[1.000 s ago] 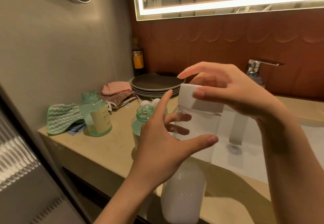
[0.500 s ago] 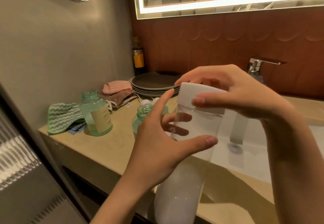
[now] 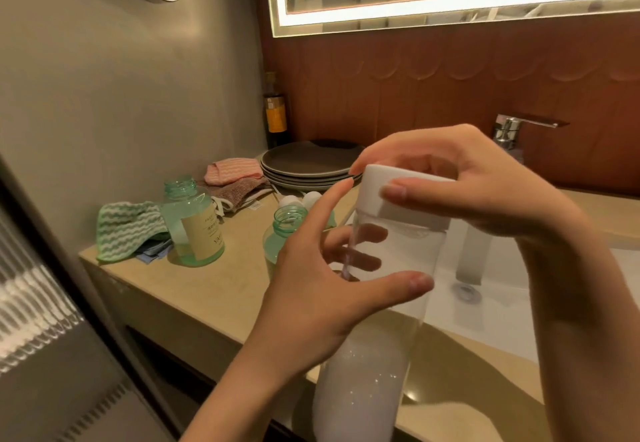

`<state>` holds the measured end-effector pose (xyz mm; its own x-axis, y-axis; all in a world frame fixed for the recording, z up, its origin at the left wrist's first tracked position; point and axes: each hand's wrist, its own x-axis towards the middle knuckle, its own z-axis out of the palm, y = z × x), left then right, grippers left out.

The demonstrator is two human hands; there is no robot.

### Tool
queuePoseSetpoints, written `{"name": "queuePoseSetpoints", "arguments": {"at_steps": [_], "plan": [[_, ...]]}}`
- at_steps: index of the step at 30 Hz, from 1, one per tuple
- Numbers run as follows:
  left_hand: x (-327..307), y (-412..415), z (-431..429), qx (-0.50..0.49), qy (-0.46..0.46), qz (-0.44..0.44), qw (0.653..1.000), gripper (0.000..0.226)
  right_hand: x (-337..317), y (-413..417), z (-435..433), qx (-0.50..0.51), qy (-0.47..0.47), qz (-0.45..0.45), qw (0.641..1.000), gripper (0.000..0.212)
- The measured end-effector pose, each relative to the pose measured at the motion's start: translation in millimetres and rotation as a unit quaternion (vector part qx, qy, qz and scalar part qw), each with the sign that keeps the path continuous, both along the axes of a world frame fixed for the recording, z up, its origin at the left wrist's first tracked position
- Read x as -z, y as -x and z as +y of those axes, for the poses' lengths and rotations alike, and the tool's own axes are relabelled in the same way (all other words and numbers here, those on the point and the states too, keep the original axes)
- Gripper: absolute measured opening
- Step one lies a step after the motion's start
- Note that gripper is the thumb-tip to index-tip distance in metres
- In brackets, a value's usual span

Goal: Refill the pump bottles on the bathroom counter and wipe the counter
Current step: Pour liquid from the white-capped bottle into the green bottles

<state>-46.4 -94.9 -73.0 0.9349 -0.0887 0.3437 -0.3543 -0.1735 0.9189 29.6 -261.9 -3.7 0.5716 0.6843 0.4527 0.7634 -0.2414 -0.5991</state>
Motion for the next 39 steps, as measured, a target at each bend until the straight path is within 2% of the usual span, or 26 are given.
{"name": "queuePoseSetpoints", "arguments": {"at_steps": [7, 11, 15, 20, 24, 30, 32, 36, 39], "plan": [[0, 4, 4, -0.05, -0.044, -0.016, 0.998, 0.104, 2, 4, 9, 0.013, -0.002, -0.031, 0.999, 0.035], [-11, 7, 23, -0.032, -0.065, -0.029, 0.997, 0.099, 2, 6, 13, -0.044, -0.026, -0.008, 0.999, 0.054], [-21, 14, 42, -0.018, -0.048, -0.045, 0.998, 0.091, 6, 4, 22, -0.077, -0.083, -0.006, 0.994, 0.068], [-44, 20, 71, -0.066, 0.008, -0.094, 0.993, 0.078, 10, -6, 23, -0.014, -0.16, -0.012, 0.987, 0.066], [-66, 16, 98, -0.132, 0.03, -0.115, 0.984, 0.097, 13, -17, 17, 0.048, -0.195, -0.027, 0.979, 0.06], [-75, -22, 113, -0.204, 0.06, -0.085, 0.973, 0.109, 22, -25, 20, 0.106, -0.154, -0.049, 0.981, 0.035], [-70, -37, 113, -0.226, 0.064, -0.075, 0.969, 0.1, 27, -29, 25, 0.124, -0.128, -0.038, 0.983, 0.029], [-58, -67, 107, -0.25, 0.038, -0.066, 0.965, 0.082, 46, -45, 36, 0.156, -0.082, -0.007, 0.984, 0.041], [-43, -90, 105, -0.263, 0.014, -0.053, 0.963, 0.079, 69, -71, 46, 0.193, -0.025, 0.033, 0.98, 0.023]]}}
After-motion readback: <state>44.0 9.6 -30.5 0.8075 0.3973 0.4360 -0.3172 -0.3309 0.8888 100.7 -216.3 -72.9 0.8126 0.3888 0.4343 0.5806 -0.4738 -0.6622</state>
